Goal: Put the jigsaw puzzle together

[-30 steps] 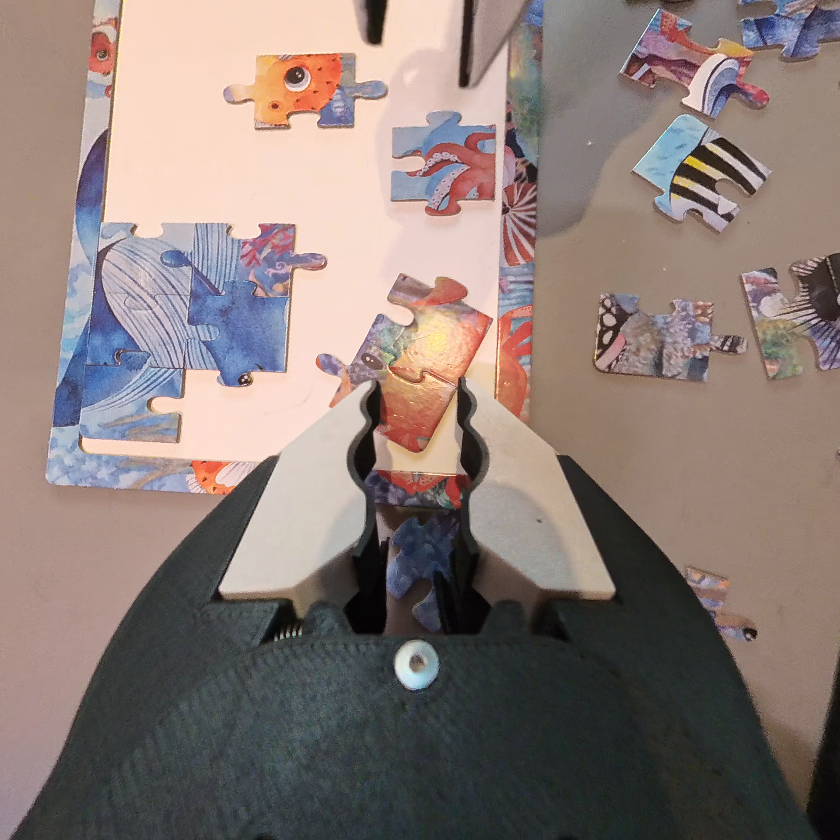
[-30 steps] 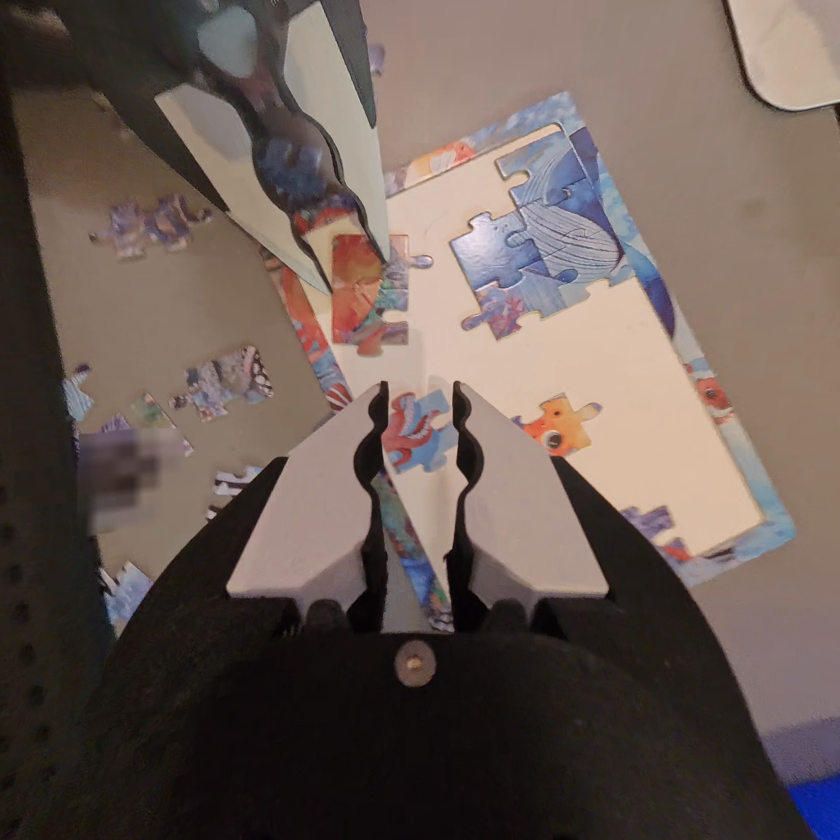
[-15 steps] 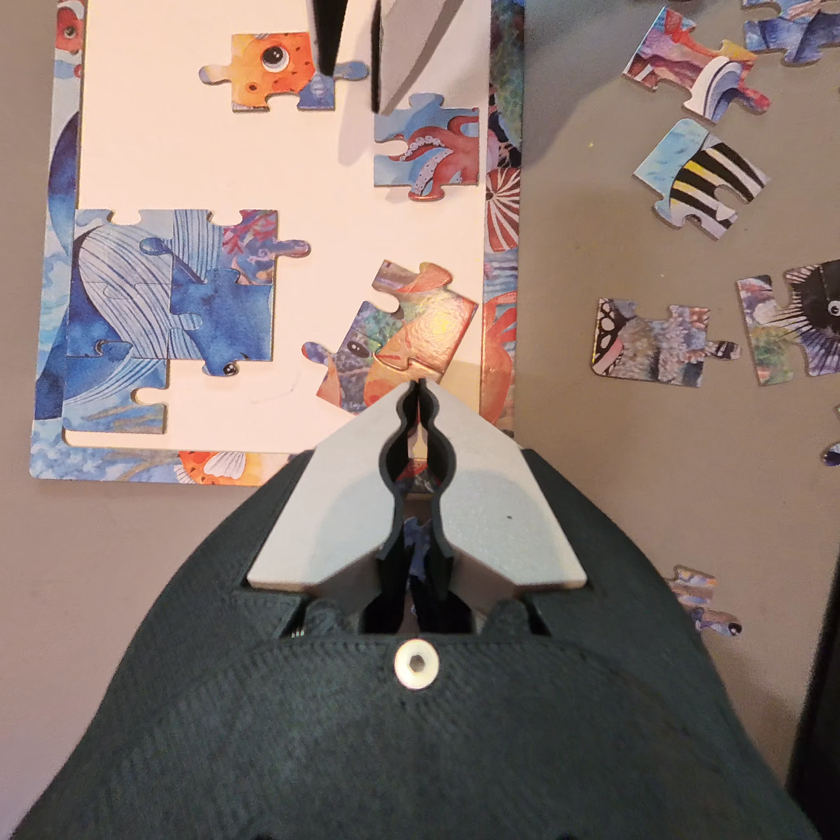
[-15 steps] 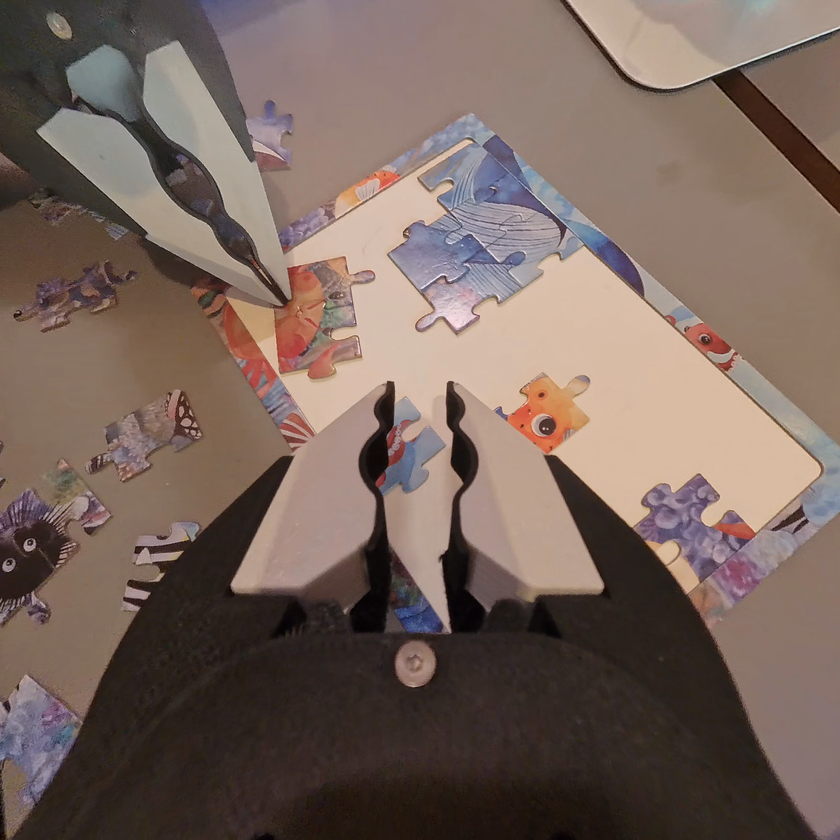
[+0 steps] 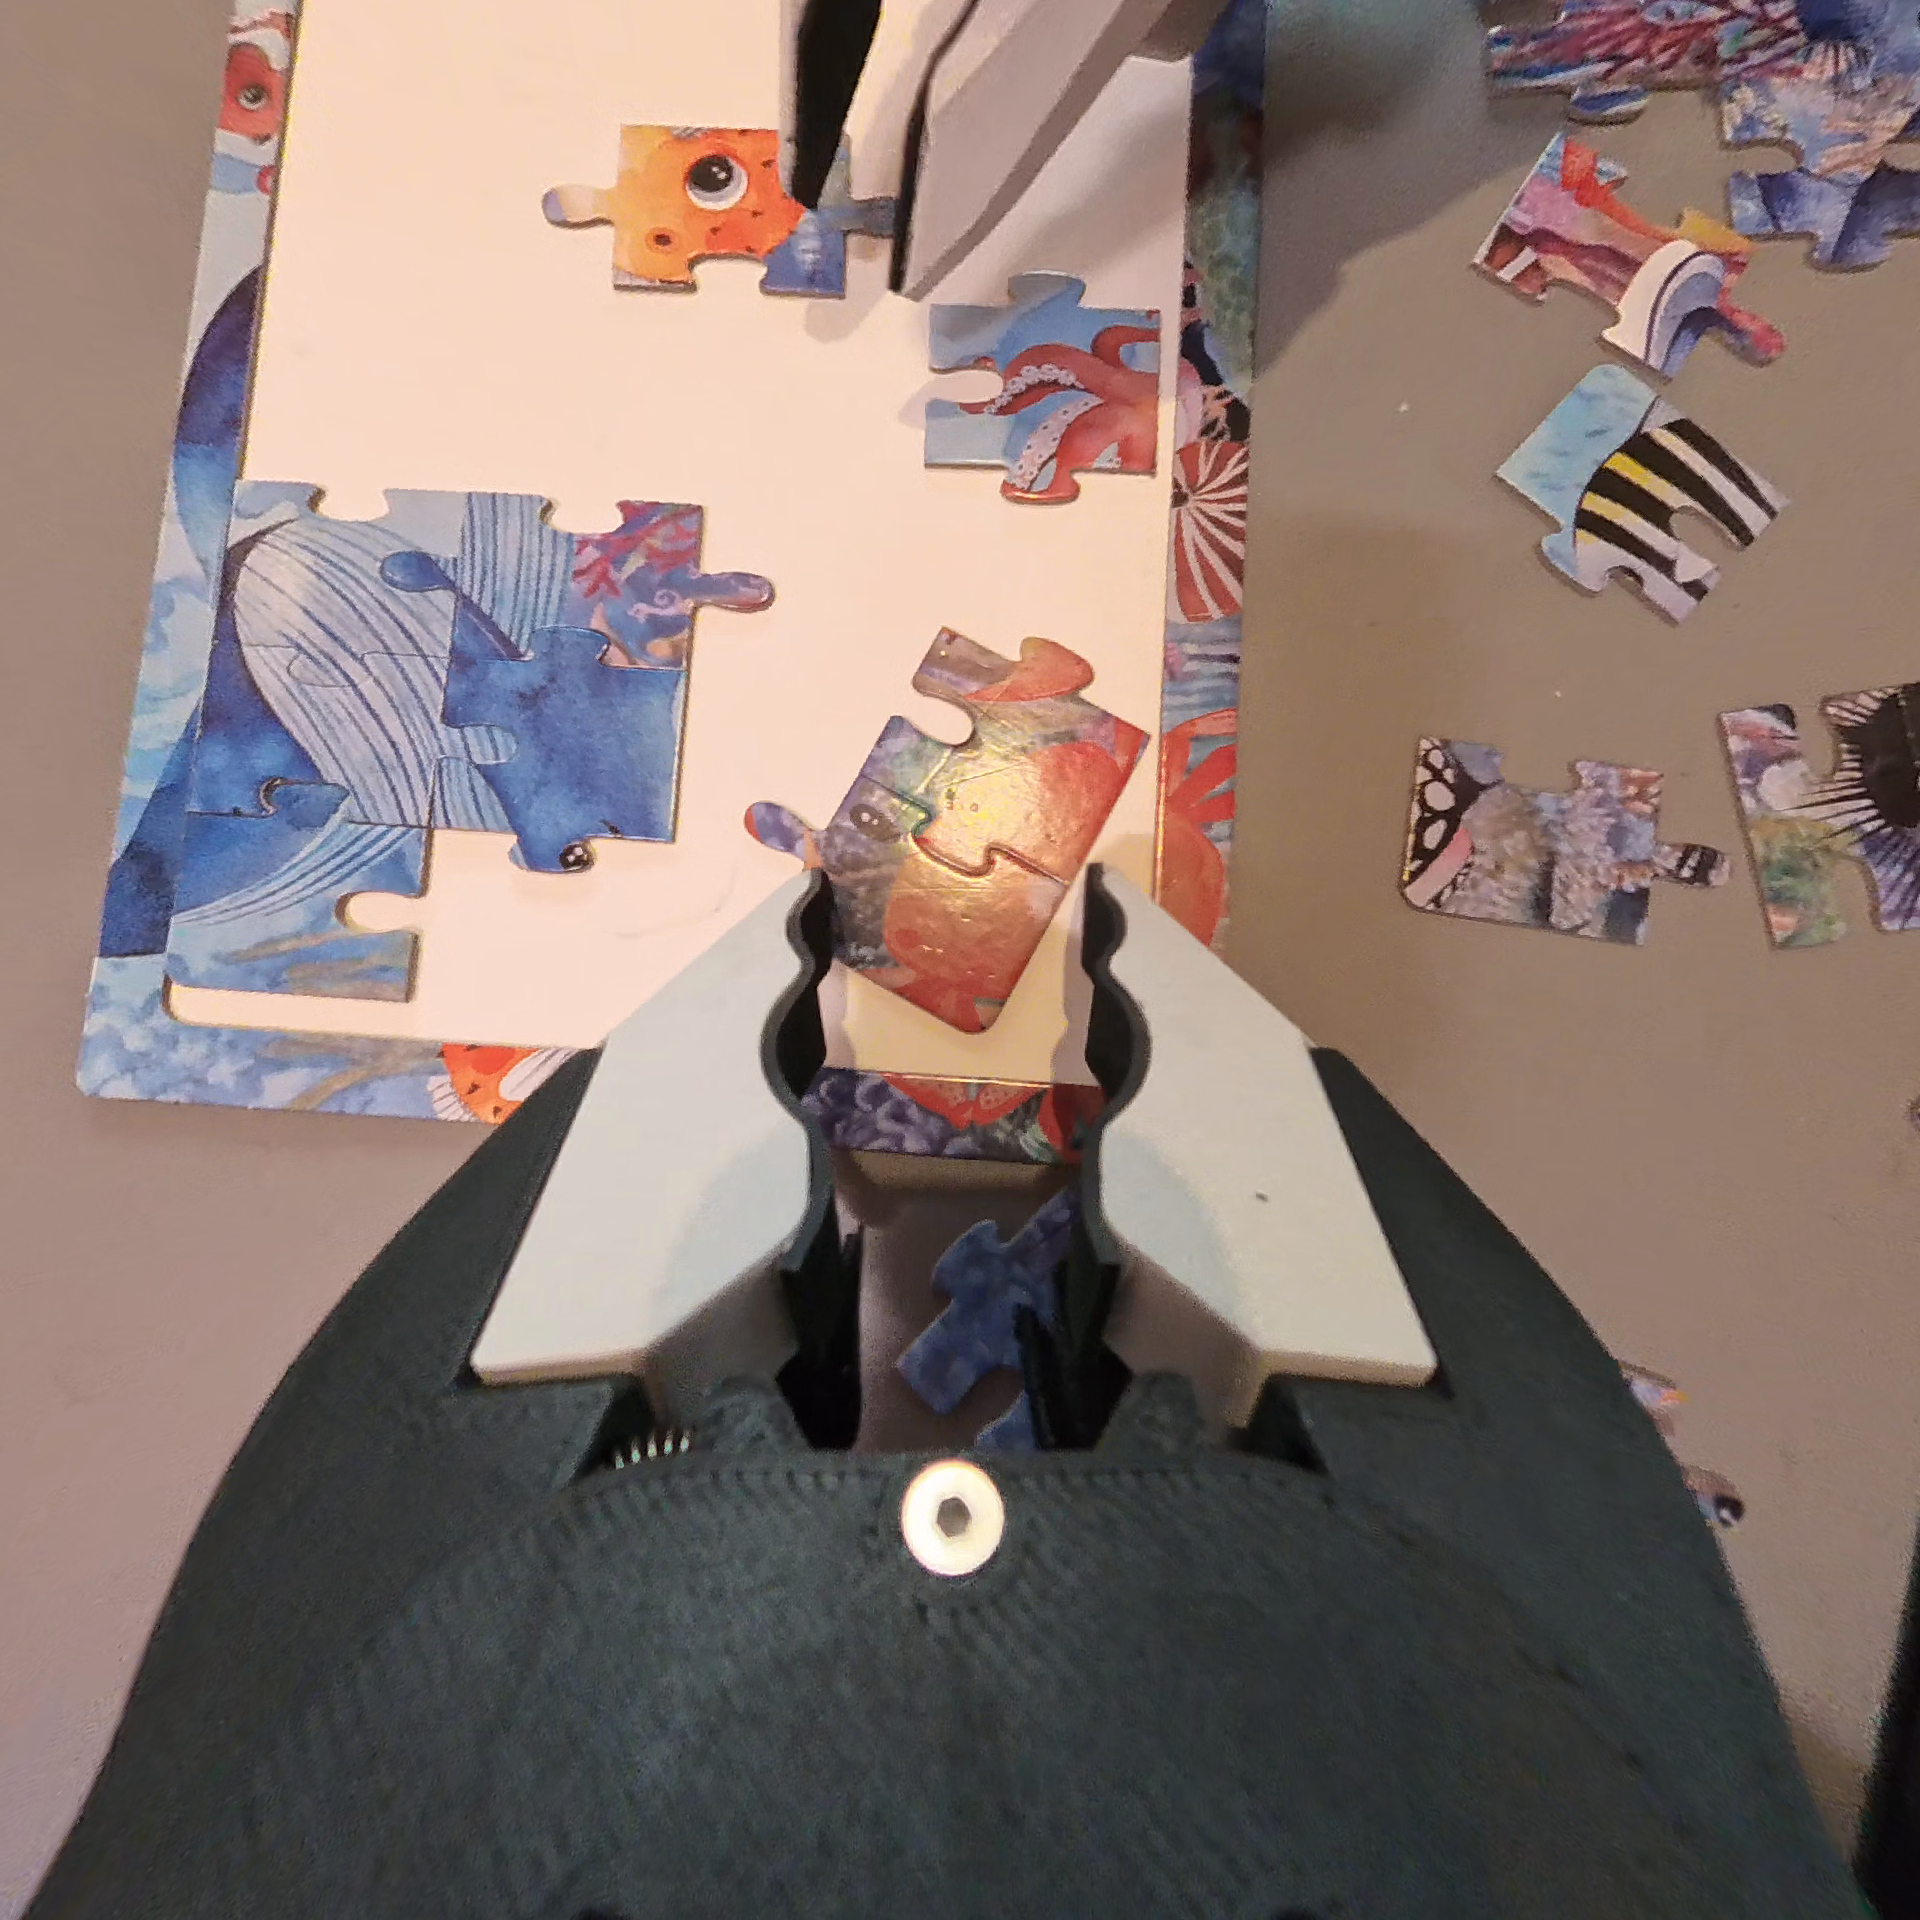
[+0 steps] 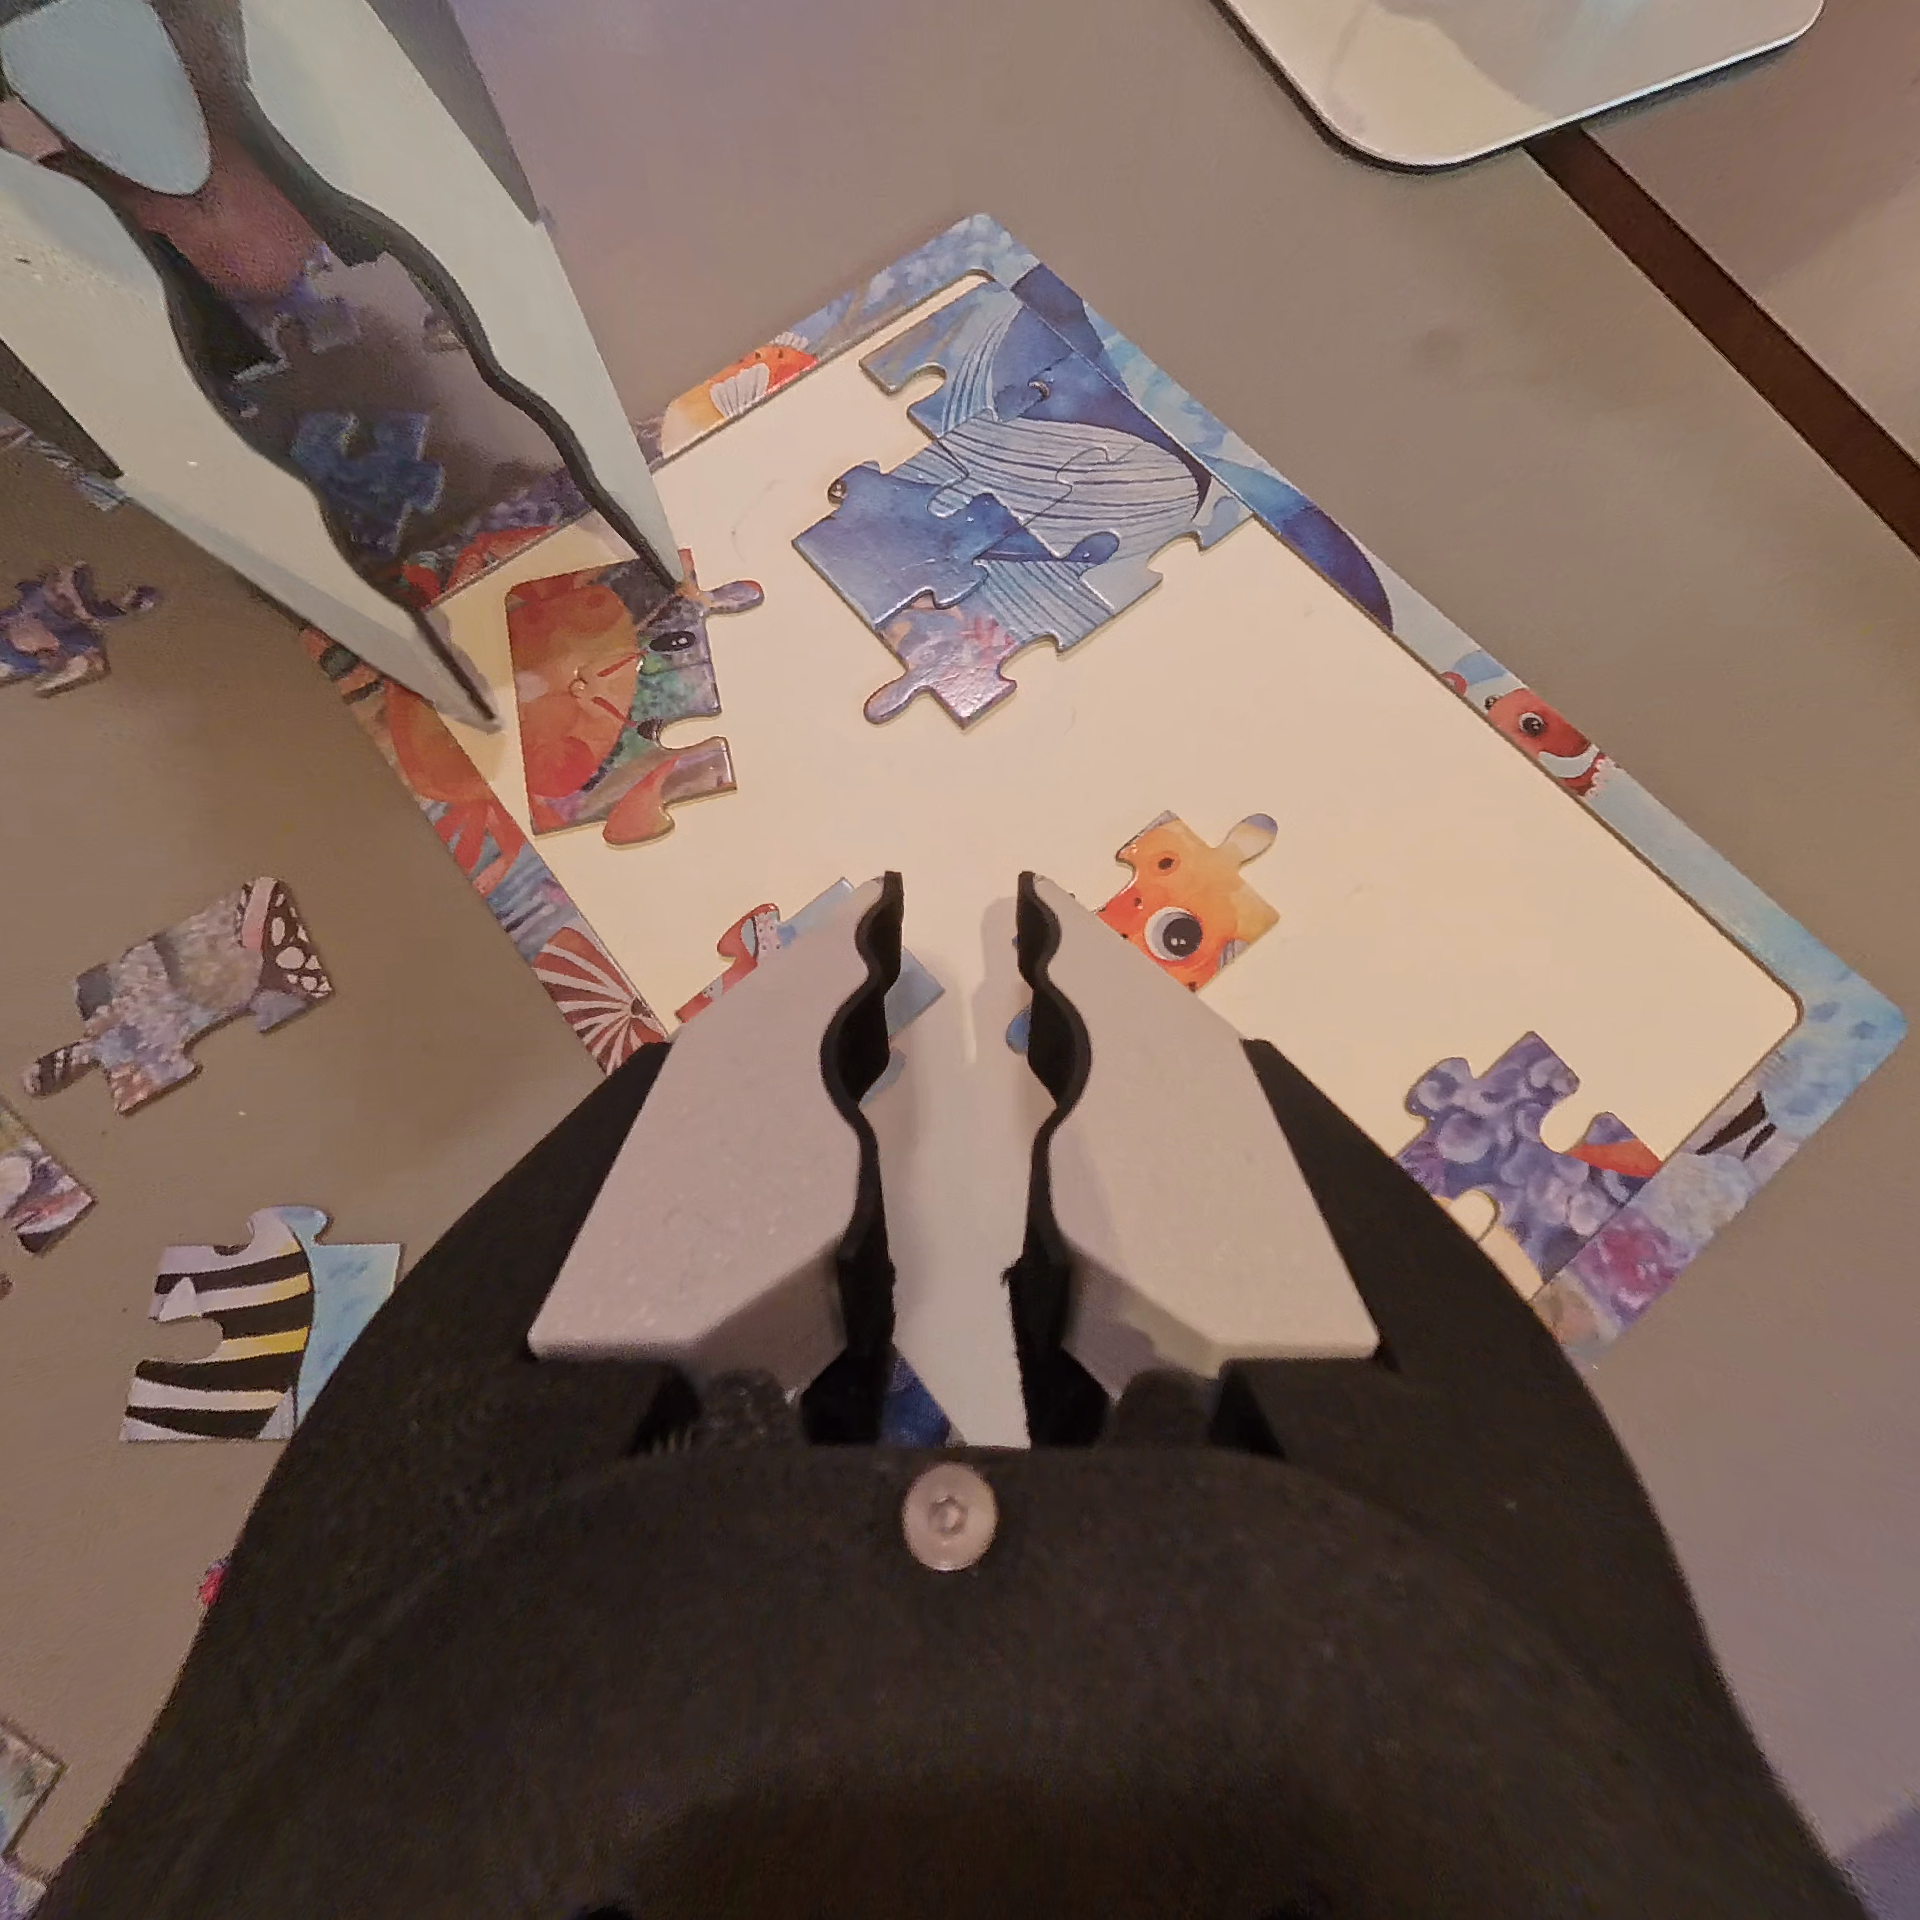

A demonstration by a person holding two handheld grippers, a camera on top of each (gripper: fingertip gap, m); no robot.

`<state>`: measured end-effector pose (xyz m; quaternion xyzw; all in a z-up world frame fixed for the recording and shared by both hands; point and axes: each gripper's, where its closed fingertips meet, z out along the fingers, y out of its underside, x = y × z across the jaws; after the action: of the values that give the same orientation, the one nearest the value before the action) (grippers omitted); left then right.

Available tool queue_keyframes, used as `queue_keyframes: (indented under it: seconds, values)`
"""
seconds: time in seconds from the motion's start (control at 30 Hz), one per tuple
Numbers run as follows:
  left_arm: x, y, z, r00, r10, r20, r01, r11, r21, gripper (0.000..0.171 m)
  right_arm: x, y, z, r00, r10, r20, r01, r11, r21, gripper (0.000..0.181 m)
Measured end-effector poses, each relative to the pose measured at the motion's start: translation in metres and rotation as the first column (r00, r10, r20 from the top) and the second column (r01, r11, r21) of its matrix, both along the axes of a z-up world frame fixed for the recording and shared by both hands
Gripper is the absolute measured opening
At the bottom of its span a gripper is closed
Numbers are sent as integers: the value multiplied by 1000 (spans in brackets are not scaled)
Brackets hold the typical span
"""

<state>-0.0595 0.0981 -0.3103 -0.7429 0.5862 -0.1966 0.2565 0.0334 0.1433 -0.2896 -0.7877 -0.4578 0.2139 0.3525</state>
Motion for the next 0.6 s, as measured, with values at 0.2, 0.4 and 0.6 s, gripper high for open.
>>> queue_keyframes:
  seconds: [0.2,0.4,0.6]
  values:
    - [7,-2,0,1000,-5,30,4,999,38,33,-3,-1,-8,999,16,38,-16,1000,3,20]
    - [10,-5,0,998,-4,56,2,999,34,24,-4,-2,-8,999,24,42,-24,1000,2,20]
    - [10,-5,0,998,9,68,-12,999,47,0,-4,-3,-3,999,30,26,-30,1000,8,20]
